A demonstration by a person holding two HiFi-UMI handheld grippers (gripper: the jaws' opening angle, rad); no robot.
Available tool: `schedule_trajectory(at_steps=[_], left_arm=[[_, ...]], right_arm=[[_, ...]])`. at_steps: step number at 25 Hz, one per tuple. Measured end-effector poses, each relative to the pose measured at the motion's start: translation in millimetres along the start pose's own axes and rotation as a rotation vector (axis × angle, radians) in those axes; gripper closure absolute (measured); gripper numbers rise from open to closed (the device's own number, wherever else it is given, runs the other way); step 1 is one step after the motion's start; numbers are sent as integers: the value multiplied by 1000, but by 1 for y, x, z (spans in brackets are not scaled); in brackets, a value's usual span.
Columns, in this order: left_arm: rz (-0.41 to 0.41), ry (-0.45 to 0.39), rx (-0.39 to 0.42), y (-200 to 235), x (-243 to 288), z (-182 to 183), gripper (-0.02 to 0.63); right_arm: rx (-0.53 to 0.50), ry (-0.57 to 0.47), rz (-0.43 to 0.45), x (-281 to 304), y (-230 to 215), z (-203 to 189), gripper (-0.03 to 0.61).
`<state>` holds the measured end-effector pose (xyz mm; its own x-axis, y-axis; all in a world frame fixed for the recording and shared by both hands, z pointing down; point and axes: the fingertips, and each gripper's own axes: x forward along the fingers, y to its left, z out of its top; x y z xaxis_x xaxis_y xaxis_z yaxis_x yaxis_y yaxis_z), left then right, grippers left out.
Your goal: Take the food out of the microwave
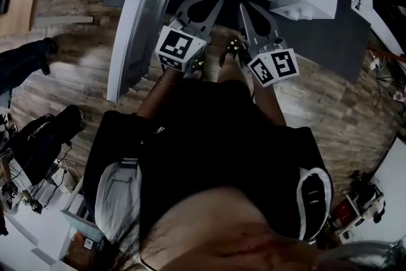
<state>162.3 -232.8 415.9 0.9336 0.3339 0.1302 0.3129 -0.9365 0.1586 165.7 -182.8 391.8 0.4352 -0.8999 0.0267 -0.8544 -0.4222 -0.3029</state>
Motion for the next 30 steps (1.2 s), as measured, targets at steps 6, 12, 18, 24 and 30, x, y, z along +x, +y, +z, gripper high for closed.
schedule_trajectory(at_steps=[6, 12, 18, 24, 30], left_arm=[[34, 1, -134, 15, 3, -14, 607], [110, -9, -279, 43, 4, -28, 607], [164, -33, -466, 66, 6, -42, 606], [225, -78, -595, 87, 1, -53, 606], [272, -99, -682, 98, -3, -60, 604]], right_arm=[[7, 12, 18, 2, -5, -2, 580], [18, 26, 25, 0, -13, -4, 580], [23, 38, 36, 2, -22, -3, 580], [26, 50, 38, 1, -28, -8, 580], [33, 59, 44, 1, -29, -11, 580]])
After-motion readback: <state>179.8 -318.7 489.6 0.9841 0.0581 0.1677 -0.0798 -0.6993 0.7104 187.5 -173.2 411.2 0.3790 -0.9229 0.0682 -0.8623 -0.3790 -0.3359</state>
